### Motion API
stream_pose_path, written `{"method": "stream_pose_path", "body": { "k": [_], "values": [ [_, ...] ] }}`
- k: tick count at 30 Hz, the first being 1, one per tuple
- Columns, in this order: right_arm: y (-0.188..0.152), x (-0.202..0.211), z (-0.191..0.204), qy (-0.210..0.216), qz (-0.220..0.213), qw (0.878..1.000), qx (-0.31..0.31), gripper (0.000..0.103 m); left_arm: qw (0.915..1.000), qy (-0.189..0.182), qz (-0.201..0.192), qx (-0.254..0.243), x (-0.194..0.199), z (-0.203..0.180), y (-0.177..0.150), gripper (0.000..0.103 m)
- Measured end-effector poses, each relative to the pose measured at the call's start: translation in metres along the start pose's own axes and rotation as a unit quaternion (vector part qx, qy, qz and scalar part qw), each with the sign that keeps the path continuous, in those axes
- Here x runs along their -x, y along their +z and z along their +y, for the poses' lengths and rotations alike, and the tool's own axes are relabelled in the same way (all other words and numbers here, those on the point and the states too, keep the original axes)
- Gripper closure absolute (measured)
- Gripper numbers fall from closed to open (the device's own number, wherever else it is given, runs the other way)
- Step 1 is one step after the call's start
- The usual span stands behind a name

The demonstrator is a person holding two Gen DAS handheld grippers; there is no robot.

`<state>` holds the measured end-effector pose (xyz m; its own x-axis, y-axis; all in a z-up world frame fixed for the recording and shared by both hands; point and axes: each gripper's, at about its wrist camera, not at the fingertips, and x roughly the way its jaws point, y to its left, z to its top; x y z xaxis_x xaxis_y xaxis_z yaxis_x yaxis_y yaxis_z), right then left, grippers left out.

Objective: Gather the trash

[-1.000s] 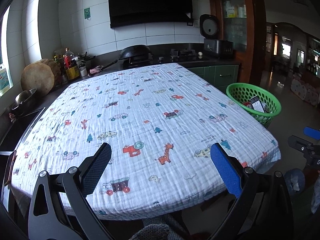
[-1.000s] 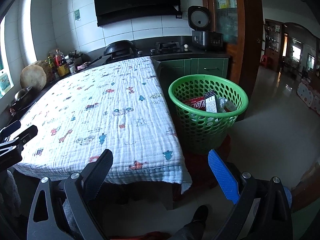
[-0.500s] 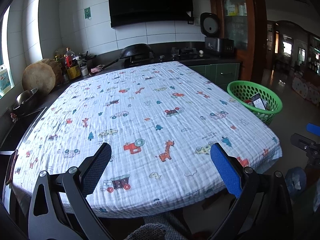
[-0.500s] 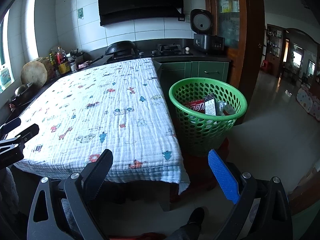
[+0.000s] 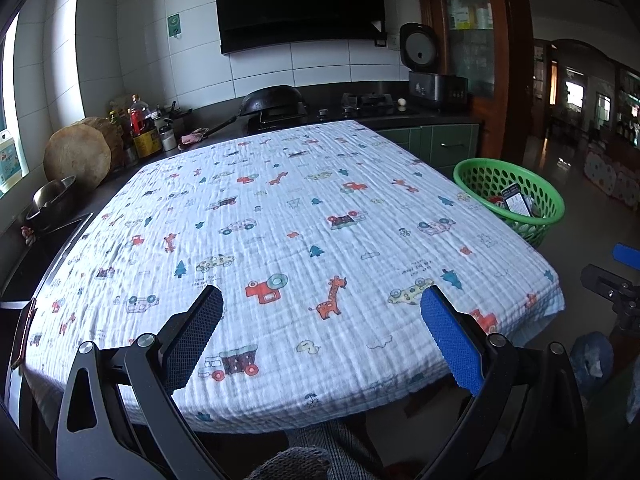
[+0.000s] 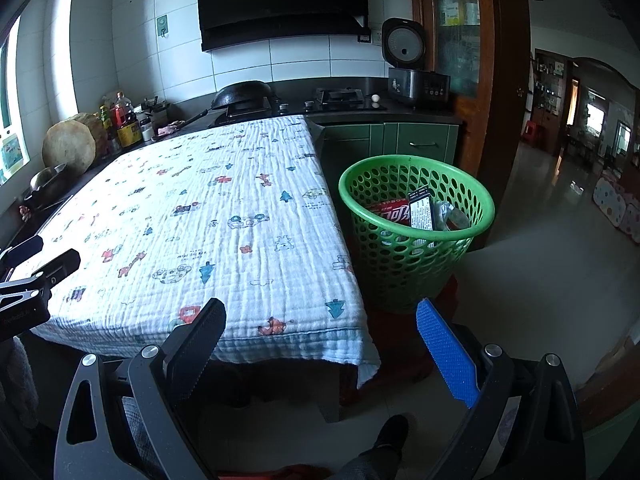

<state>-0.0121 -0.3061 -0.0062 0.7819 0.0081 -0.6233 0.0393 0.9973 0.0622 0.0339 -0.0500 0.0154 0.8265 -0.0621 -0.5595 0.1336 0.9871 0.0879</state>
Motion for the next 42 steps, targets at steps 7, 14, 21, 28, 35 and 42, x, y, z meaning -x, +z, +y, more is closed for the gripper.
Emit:
{"method": "stream_pose_path", "body": {
  "k": [7,14,21,28,35,42],
  "values": [
    [-0.0009,-0.0001,0.0008,0.001,0.0,1.0,0.001,0.01,1.0,-0.001,0.001,0.001,0.0,0.0008,-0.0009,0.005],
    [-0.0008,-0.0005,0.0009,0.001,0.0,1.0,0.001,0.01,1.0,0.0,0.002,0.001,0.0003,0.0008,-0.0013,0.005],
    [-0.0008,-0.0006,0.0012,0.001,0.0,1.0,0.001,0.01,1.0,0.002,0.004,0.003,-0.0007,0.002,-0.0031,0.005],
    [-0.0004,0.0002,0.0007,0.0,-0.001,1.0,0.002,0.01,1.0,0.001,0.004,0.004,-0.0017,0.0021,-0.0026,0.005],
    [-0.0017,0.0006,0.0002,0.001,0.0,1.0,0.003,0.01,1.0,-0.002,0.005,0.003,-0.002,0.0008,-0.0037,0.005],
    [-0.0022,0.0008,0.0008,0.001,0.0,1.0,0.002,0.01,1.0,-0.002,0.005,0.003,-0.002,0.0004,-0.0042,0.005]
  ]
}}
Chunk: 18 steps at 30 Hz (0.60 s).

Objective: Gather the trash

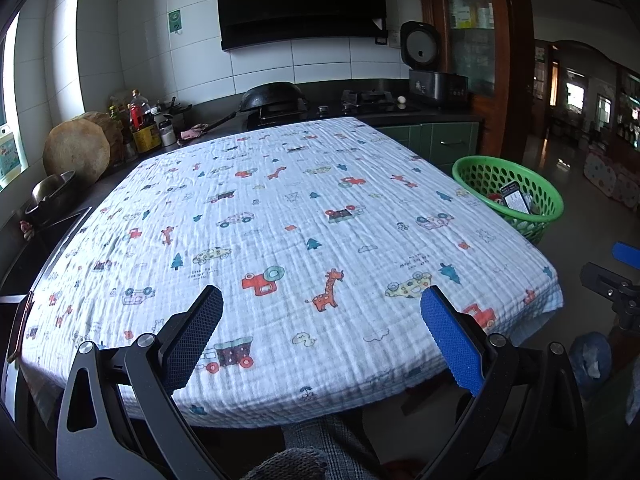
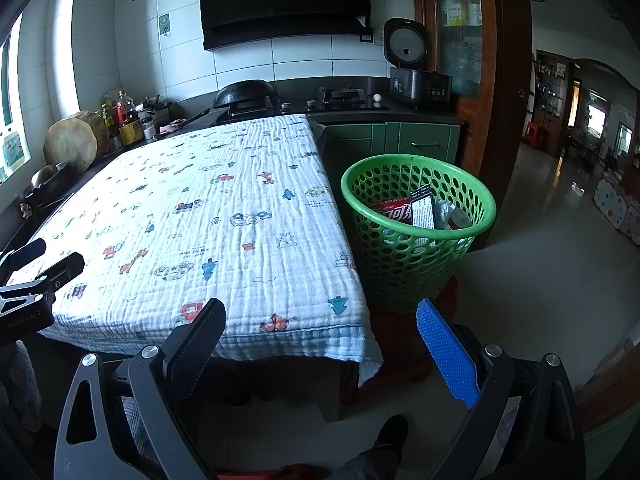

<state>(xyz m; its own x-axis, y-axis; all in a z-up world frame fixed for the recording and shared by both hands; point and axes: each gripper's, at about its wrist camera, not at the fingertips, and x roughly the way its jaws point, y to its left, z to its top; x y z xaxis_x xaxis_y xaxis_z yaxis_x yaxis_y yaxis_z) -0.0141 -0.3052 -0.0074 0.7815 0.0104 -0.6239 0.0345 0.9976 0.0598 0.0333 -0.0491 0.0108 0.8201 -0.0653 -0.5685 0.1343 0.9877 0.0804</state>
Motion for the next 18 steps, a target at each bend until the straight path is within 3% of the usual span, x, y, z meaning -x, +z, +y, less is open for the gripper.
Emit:
{"method": "stream_pose_path", "body": {
  "k": [18],
  "values": [
    [-0.0022,-0.0016,-0.0011,-0.001,0.001,1.0,0.0,0.01,0.9999,0.008,-0.013,0.003,0.0034,-0.0002,0.0001,0.005]
  ]
}}
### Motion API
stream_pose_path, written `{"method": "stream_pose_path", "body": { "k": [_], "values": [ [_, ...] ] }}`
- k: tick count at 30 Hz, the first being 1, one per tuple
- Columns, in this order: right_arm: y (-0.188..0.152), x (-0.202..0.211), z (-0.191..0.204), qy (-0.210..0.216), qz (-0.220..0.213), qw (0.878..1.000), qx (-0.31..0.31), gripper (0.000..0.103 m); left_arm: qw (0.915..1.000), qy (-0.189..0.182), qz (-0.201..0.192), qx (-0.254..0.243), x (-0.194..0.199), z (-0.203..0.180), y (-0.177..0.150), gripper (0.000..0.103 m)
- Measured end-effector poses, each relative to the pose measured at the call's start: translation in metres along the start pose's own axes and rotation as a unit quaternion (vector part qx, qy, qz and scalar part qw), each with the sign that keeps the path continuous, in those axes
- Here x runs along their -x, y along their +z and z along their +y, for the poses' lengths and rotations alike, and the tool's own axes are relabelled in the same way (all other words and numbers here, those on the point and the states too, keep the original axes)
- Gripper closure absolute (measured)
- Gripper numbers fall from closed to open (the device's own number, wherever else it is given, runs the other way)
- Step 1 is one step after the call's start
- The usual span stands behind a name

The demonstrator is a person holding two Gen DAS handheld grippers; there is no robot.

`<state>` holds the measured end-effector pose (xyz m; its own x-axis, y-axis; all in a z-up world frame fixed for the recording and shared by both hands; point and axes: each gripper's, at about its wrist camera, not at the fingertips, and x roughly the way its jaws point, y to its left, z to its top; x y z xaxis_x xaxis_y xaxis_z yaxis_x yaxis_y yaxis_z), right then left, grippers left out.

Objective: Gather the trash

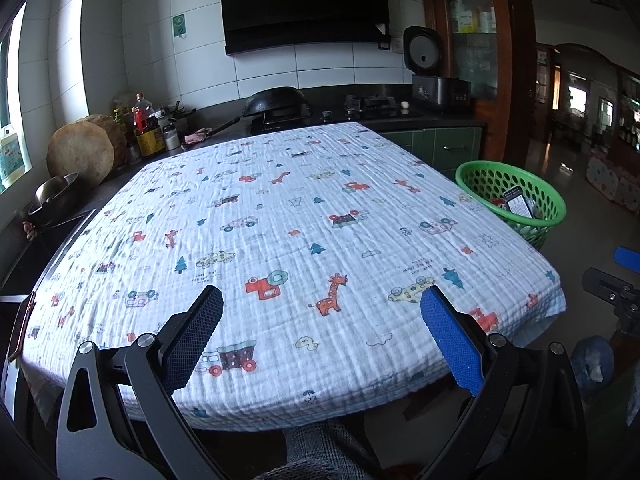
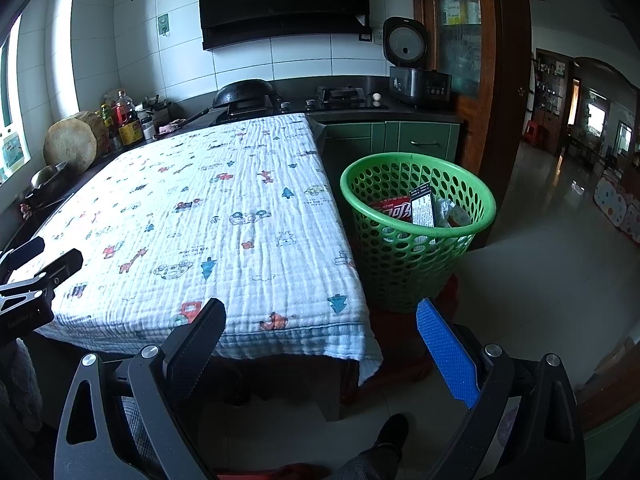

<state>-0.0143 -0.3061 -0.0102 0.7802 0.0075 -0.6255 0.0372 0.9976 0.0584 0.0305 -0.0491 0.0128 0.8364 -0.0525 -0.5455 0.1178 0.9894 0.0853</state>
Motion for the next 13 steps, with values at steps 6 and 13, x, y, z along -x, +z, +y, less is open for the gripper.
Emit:
{"method": "stream_pose_path", "body": {
  "k": [6,13],
  "values": [
    [-0.001,0.0003,-0.0014,0.001,-0.001,1.0,-0.001,0.01,1.0,-0.004,0.004,-0.001,-0.0013,-0.0034,0.0,0.005],
    [-0.0001,0.0002,-0.0016,0.0,-0.001,1.0,0.0,0.01,1.0,-0.005,0.005,-0.004,-0.0015,-0.0056,-0.0001,0.005]
  ]
}}
